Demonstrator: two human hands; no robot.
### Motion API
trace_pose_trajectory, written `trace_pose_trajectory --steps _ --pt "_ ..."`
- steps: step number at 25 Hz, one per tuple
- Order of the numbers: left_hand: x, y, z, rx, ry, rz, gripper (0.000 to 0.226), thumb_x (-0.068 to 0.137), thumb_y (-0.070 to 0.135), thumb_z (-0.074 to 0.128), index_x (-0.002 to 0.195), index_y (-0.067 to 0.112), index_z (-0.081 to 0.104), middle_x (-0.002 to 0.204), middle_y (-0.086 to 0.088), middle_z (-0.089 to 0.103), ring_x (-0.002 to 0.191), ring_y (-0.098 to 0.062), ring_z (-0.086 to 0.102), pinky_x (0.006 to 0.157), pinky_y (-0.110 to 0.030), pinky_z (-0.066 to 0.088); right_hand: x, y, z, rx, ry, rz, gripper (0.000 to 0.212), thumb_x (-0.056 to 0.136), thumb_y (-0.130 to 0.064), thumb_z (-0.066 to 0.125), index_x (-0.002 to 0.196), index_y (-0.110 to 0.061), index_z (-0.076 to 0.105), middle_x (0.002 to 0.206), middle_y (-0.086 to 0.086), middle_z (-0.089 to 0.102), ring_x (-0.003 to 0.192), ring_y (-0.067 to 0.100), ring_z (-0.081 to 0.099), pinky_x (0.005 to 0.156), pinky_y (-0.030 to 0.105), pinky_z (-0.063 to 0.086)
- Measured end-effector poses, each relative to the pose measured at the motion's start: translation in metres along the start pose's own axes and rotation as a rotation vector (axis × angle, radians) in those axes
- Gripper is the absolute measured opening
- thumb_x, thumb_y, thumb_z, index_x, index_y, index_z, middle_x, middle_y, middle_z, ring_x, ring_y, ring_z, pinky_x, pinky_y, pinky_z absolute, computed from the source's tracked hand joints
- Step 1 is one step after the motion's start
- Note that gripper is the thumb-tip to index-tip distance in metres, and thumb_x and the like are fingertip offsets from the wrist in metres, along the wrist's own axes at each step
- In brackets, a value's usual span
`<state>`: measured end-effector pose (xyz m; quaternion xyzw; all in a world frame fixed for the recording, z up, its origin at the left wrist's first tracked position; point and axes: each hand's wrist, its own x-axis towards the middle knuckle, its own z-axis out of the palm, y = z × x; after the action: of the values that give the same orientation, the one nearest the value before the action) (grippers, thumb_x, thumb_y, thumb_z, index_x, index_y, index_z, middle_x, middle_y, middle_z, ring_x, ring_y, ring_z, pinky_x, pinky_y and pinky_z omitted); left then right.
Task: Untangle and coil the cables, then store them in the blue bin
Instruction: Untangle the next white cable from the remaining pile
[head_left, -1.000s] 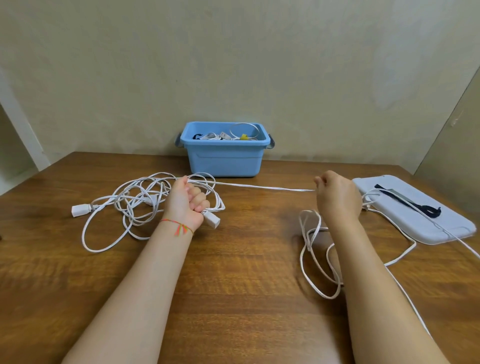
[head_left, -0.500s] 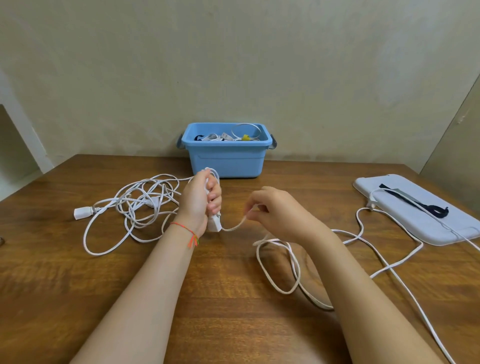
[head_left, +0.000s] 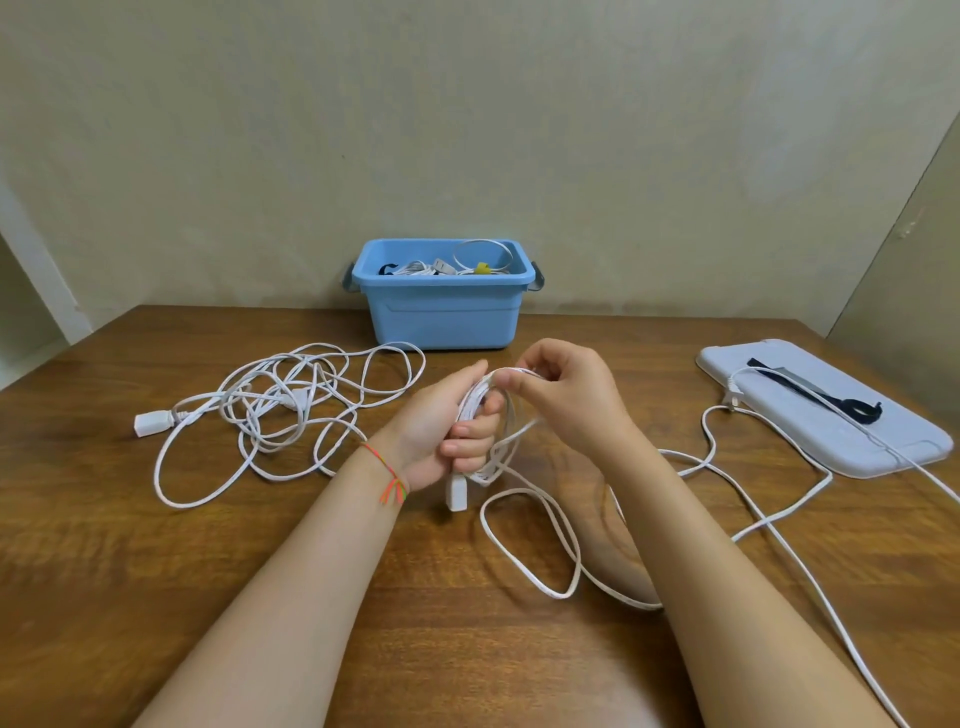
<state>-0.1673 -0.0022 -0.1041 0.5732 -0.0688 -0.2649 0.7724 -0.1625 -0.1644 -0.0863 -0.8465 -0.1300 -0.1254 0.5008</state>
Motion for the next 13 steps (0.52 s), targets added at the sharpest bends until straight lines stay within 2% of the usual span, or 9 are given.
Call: trace_pose_trajectory --steps 2,4,6,8,9,10,11,13 --pt "-0.001 -0.001 -0.002 0.027 0.013 -0.004 0.048 0.102 0.051 0.039 0.067 0.018 0.042 0.047 0.004 0.022 0.034 -0.007 0.018 0.038 -0.021 0.019 0.002 0.004 0.000 -0.107 0.010 0.022 0.027 0.082 -0.036 0.079 0.069 -0.024 0.058 0.058 -0.011 0.050 0.054 0.004 0.043 0.049 0.013 0.032" --pt "0.001 -0.001 -0.005 0.053 0.089 0.040 0.046 0.103 0.045 0.043 0.064 0.020 0.038 0.047 0.005 0.022 0.034 -0.007 0.018 0.038 -0.019 0.017 0.004 0.008 -0.002 -0.274 -0.063 0.014 0.022 0.086 -0.028 0.074 0.074 -0.024 0.056 0.068 -0.012 0.052 0.064 0.005 0.047 0.052 0.013 0.032" --pt "0.004 0.002 -0.010 0.032 0.213 0.092 0.047 0.104 0.041 0.042 0.063 0.021 0.036 0.046 0.005 0.023 0.032 -0.007 0.019 0.036 -0.018 0.017 0.007 0.016 -0.004 -0.454 -0.127 0.037 0.009 0.090 -0.017 0.067 0.090 -0.023 0.060 0.089 -0.006 0.051 0.087 0.013 0.050 0.065 0.014 0.036" --pt "0.005 0.005 -0.020 -0.013 0.366 0.128 0.048 0.105 0.041 0.042 0.062 0.021 0.036 0.045 0.005 0.026 0.031 -0.008 0.022 0.035 -0.018 0.018 0.012 0.026 -0.008 -0.555 -0.114 0.103 0.014 0.090 -0.017 0.063 0.104 -0.020 0.063 0.104 -0.001 0.048 0.102 0.018 0.048 0.079 0.024 0.041" --pt "0.005 0.006 -0.026 -0.030 0.443 0.138 0.048 0.105 0.042 0.041 0.062 0.021 0.037 0.045 0.004 0.027 0.031 -0.009 0.022 0.035 -0.019 0.019 0.016 0.027 -0.014 -0.557 -0.109 0.150 0.012 0.090 -0.019 0.063 0.102 -0.018 0.065 0.104 0.001 0.054 0.099 0.019 0.053 0.077 0.027 0.044" --pt "0.008 0.006 -0.032 -0.037 0.514 0.141 0.048 0.105 0.042 0.041 0.062 0.021 0.037 0.046 0.004 0.028 0.032 -0.009 0.023 0.035 -0.019 0.019 0.019 0.026 -0.022 -0.532 -0.148 0.190 0.009 0.091 -0.022 0.064 0.096 -0.016 0.067 0.097 0.003 0.062 0.086 0.018 0.059 0.069 0.029 0.048" --pt "0.009 0.007 -0.037 -0.028 0.575 0.137 0.047 0.105 0.042 0.041 0.062 0.022 0.038 0.047 0.004 0.028 0.033 -0.010 0.023 0.036 -0.019 0.020 0.023 0.024 -0.032 -0.465 -0.260 0.229 0.013 0.093 -0.025 0.065 0.089 -0.013 0.068 0.085 0.004 0.066 0.069 0.017 0.061 0.058 0.029 0.048" --pt "0.013 0.012 -0.042 0.014 0.673 0.148 0.045 0.103 0.041 0.041 0.063 0.023 0.037 0.047 0.004 0.029 0.034 -0.010 0.022 0.037 -0.019 0.019 0.034 0.019 -0.054 -0.227 -0.483 0.318 0.024 0.095 -0.027 0.064 0.082 -0.009 0.069 0.062 0.003 0.058 0.044 0.015 0.046 0.042 0.023 0.037"
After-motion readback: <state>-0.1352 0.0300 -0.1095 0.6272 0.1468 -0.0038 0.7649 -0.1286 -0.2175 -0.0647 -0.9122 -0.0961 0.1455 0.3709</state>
